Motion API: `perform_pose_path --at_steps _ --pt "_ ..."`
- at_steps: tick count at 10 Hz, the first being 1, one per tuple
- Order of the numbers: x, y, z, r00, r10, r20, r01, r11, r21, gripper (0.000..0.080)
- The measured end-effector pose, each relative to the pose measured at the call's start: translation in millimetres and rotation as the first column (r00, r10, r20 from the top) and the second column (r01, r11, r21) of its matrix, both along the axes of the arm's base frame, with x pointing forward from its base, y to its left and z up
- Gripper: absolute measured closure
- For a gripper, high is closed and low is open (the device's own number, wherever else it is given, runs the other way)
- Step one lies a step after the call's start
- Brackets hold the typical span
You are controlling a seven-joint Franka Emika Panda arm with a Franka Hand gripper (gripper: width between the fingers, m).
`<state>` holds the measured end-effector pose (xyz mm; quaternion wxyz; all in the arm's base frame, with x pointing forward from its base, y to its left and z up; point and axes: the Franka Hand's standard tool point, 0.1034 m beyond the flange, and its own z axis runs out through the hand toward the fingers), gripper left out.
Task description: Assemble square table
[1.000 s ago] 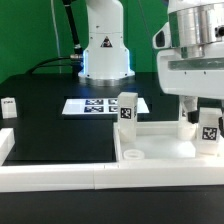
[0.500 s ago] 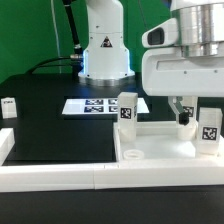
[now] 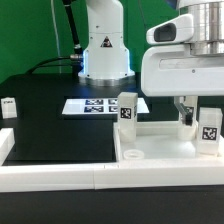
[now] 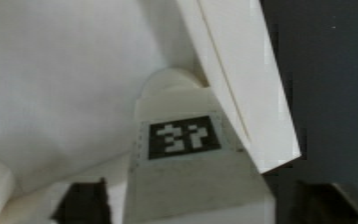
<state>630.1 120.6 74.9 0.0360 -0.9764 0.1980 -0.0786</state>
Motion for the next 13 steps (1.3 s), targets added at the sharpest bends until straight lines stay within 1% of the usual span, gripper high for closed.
perform_pose_path --at_steps 1,2,3,4,6,7,8,9,10,12,13 --pt "-0.1 0.0 -0.2 0.997 -0.076 -0.004 0.076 0.997 0.013 0.0377" --pt "-1.3 -2.6 -1.2 0.986 -0.169 -0.012 0.169 0.985 0.025 0.0506" --pt "-1.3 -3.5 -1.4 0.97 -0.241 -0.018 0.242 0.97 0.036 0.0506" --pt "-1.9 -4.6 -1.3 0.925 -0.377 -0.036 0.379 0.924 0.053 0.0506" --pt "-3.4 -6.1 -1.7 0.792 -0.605 -0.075 0.61 0.789 0.077 0.0506" --pt "-4.6 -5.2 -2.3 0.671 -0.733 -0.111 0.741 0.664 0.095 0.0506" --pt "-5.3 -3.8 -2.8 0.552 -0.821 -0.147 0.834 0.541 0.11 0.0506" --pt "-4.1 -0.5 -2.5 0.383 -0.901 -0.203 0.923 0.366 0.117 0.0506" --pt "-1.4 1.4 -2.0 0.246 -0.937 -0.249 0.968 0.224 0.114 0.0506" --pt "-0.5 1.4 -1.8 0.067 -0.958 -0.279 0.995 0.042 0.096 0.0505" --pt "-1.0 2.1 -2.3 0.026 -0.958 -0.284 0.996 0.0 0.09 0.0505"
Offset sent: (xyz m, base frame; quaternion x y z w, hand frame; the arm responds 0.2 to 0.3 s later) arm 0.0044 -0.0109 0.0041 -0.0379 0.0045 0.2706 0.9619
